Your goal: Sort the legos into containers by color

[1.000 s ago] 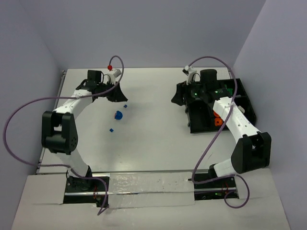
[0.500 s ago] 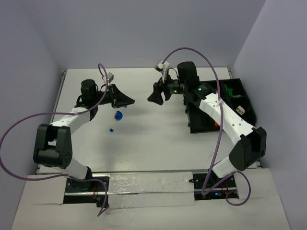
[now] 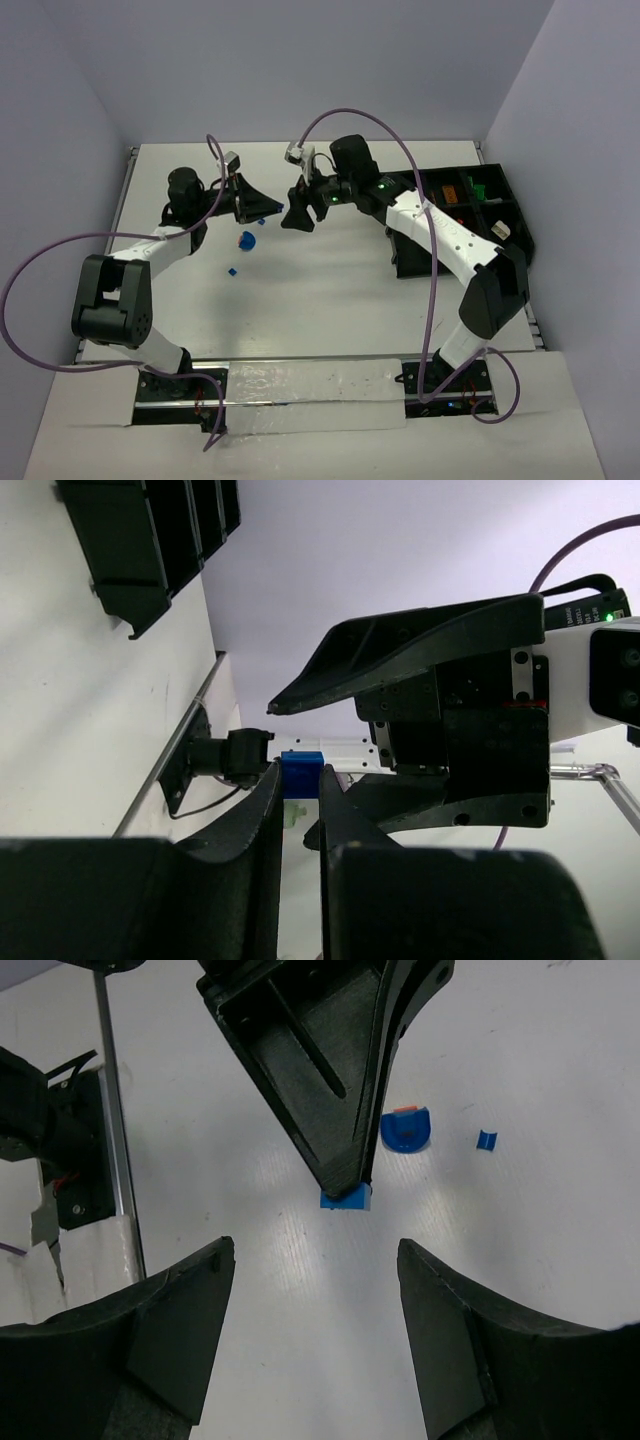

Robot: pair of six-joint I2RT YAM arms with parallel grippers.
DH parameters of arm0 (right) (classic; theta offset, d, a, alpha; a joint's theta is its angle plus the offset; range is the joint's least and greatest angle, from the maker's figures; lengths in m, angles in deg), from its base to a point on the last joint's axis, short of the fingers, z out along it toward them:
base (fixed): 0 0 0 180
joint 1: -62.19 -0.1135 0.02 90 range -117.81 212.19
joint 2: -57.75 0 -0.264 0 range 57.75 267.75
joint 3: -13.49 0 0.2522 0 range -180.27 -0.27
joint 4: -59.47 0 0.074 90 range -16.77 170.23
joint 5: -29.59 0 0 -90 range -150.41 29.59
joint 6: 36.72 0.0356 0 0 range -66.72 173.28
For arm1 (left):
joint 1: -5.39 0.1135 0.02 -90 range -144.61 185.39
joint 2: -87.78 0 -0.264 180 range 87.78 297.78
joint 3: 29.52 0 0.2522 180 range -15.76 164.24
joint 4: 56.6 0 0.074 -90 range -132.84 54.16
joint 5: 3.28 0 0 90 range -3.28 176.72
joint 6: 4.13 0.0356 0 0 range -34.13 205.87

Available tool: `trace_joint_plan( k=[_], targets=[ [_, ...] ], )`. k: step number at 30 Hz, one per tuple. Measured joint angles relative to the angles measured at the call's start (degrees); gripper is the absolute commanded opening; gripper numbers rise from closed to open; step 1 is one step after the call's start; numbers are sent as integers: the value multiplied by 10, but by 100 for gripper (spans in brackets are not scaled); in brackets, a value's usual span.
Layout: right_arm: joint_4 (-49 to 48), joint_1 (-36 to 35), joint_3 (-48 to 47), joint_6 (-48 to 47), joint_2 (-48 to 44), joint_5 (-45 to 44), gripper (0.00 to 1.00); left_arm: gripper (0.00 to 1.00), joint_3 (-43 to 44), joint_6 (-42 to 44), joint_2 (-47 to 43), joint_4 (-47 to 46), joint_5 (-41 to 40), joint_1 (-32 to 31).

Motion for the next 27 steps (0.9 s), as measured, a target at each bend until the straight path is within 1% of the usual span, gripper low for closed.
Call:
trace_joint_plan(
  k=[5, 8, 11, 13, 15, 16, 18, 19, 21, 22, 23, 24, 26, 27],
  targets=[
    [-2, 0, -19, 2, 11, 0, 71, 0, 0, -11, 0, -6, 2, -9],
    [-3, -1, -26, 3, 16, -1, 69, 0, 0, -13, 0, -7, 2, -13],
    [-3, -1, -34, 4, 25, -3, 62, 0, 0, -17, 0, -9, 2, -15],
    [-3, -2, -36, 4, 30, -6, 50, 0, 0, -21, 0, -12, 2, -17],
    [-3, -3, -36, 5, 34, -9, 43, 0, 0, -25, 0, -17, 2, -18],
    [-3, -4, -36, 3, 34, -11, 36, 0, 0, -28, 0, -21, 2, -18],
    [-3, -7, -36, 3, 35, -11, 25, 0, 0, -35, 0, -28, 0, -17],
    [-3, -8, -36, 3, 34, -11, 25, 0, -1, -38, 0, -31, -2, -17],
    [-4, -10, -36, -2, 34, -14, 16, 2, -1, -46, 1, -33, -2, -17],
    [-5, -10, -36, -4, 34, -15, 12, 6, -2, -50, 1, -33, -3, -16],
    [-5, -10, -36, -5, 34, -16, 8, 17, -2, -51, 2, -33, -3, -16],
    [-5, -10, -35, -5, 34, -16, 5, 31, -2, -52, 2, -33, -3, -16],
    [-6, -10, -35, -7, 34, -16, 0, 75, -2, -51, 2, -33, -3, -16],
    [-6, -10, -33, -8, 33, -18, 0, 93, -2, -48, 2, -32, -3, -16]
  ],
)
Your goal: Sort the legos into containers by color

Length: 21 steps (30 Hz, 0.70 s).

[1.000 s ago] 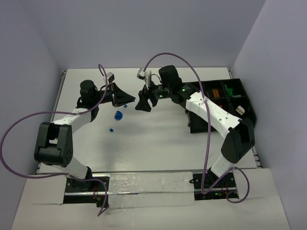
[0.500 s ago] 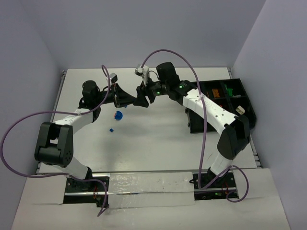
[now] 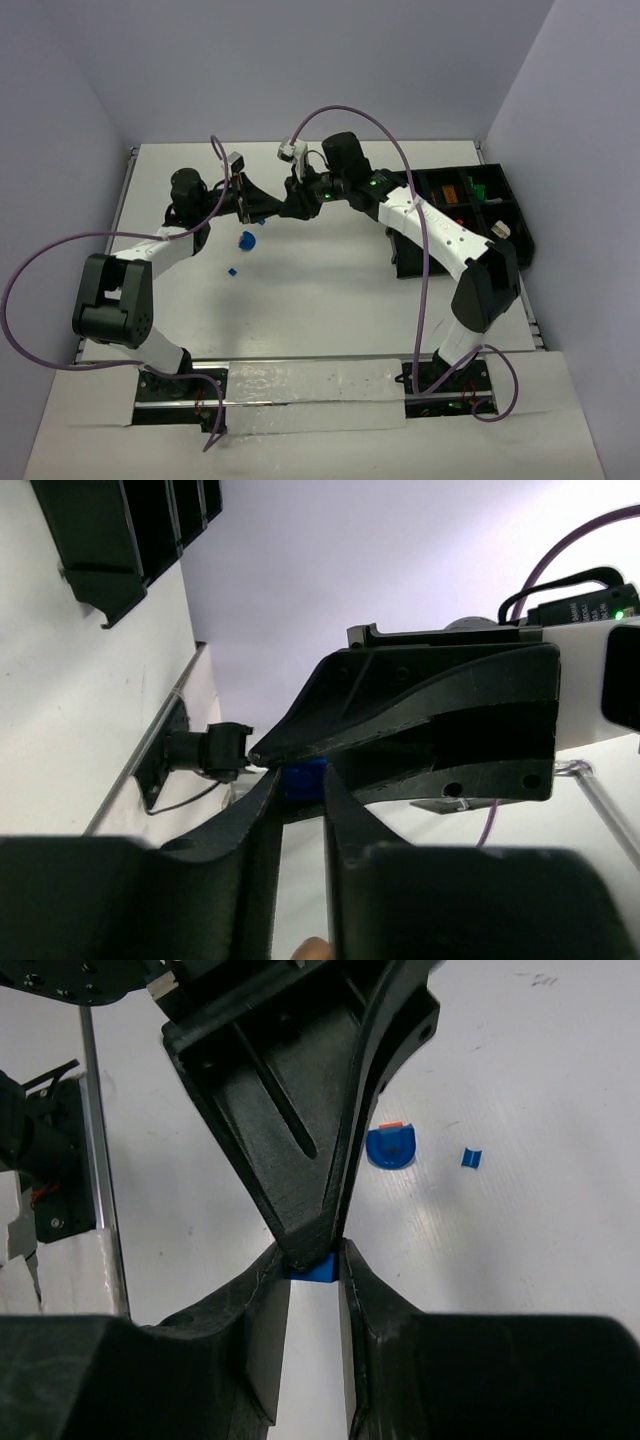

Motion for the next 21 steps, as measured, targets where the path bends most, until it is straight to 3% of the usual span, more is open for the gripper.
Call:
trace_joint_plan(
  k=[2, 6, 9, 11, 15, 21],
  targets=[
    [-1, 0, 9, -3, -5, -5, 0, 99, 0, 15, 0, 4, 1, 3],
    [-1, 8, 39, -4, -26, -12, 0, 99, 0, 71, 0, 54, 1, 21],
    [6, 29, 69, -7, -53, -7, 0, 99, 14, 136, 0, 126, -5, 52],
    [10, 58, 97, -16, -81, -8, 0, 99, 51, 238, 0, 231, -26, 70],
    [40, 159, 162, -40, -149, -23, 0, 99, 153, 447, -2, 407, -148, 67],
    [100, 316, 226, -93, -199, -107, 0, 99, 203, 680, -21, 514, -379, -20]
  ],
)
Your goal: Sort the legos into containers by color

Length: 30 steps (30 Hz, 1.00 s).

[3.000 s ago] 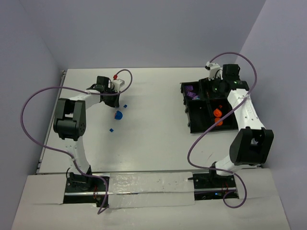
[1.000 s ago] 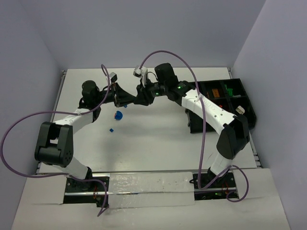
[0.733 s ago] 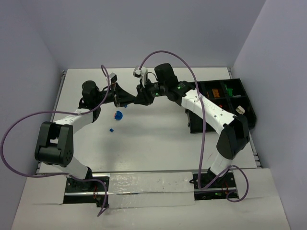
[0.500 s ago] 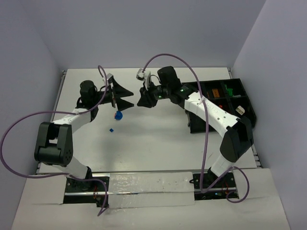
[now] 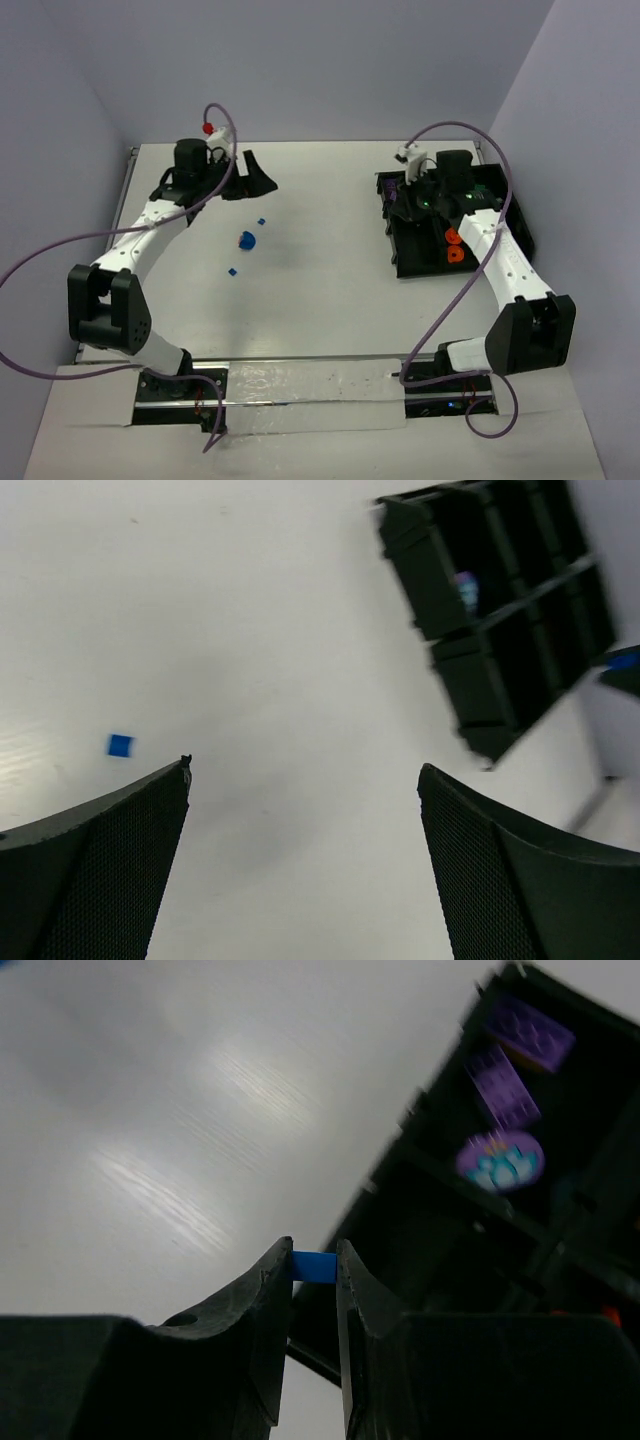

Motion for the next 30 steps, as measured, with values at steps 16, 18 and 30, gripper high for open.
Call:
trace_joint_plan(
  k=[16, 18, 30],
  targets=[
    [36, 23, 17, -36, 141, -160, 45, 96, 120, 202, 184, 109, -248, -81],
    [36, 26, 16, -36, 144, -169, 54, 95, 131, 214, 197, 116, -252, -81],
    [40, 28, -25, -31, 157, -174, 60, 81, 170, 241, 255, 133, -260, -82]
  ],
)
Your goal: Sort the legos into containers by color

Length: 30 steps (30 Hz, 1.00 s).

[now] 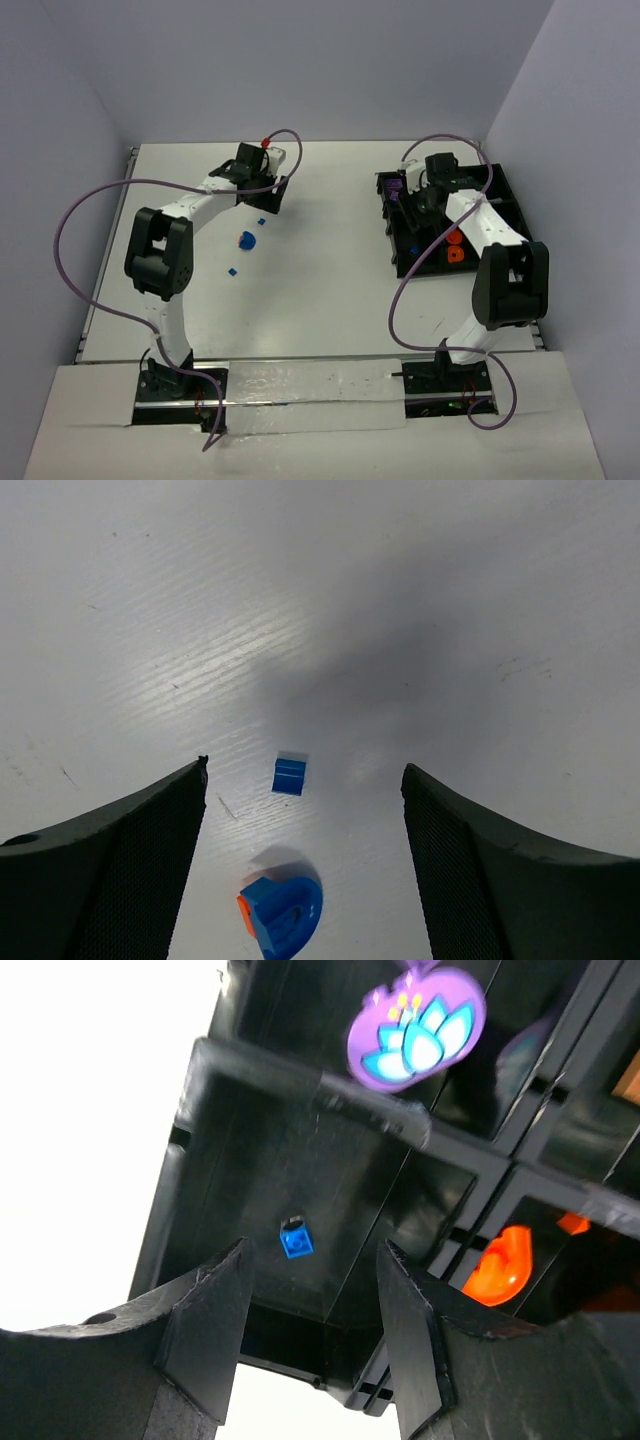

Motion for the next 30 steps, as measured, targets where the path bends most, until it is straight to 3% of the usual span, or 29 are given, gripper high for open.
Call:
trace_joint_plan(
  k=[6, 14, 30],
  targets=[
    [15, 0, -41, 18, -2, 31, 63, 68, 10, 7, 22, 7, 0, 0],
    [31, 0, -68, 37, -23, 61, 64, 57, 22, 8, 45, 25, 0, 0],
    [45, -6, -79, 47, -28, 79, 68, 45, 14, 21, 76, 34, 0, 1]
  ],
)
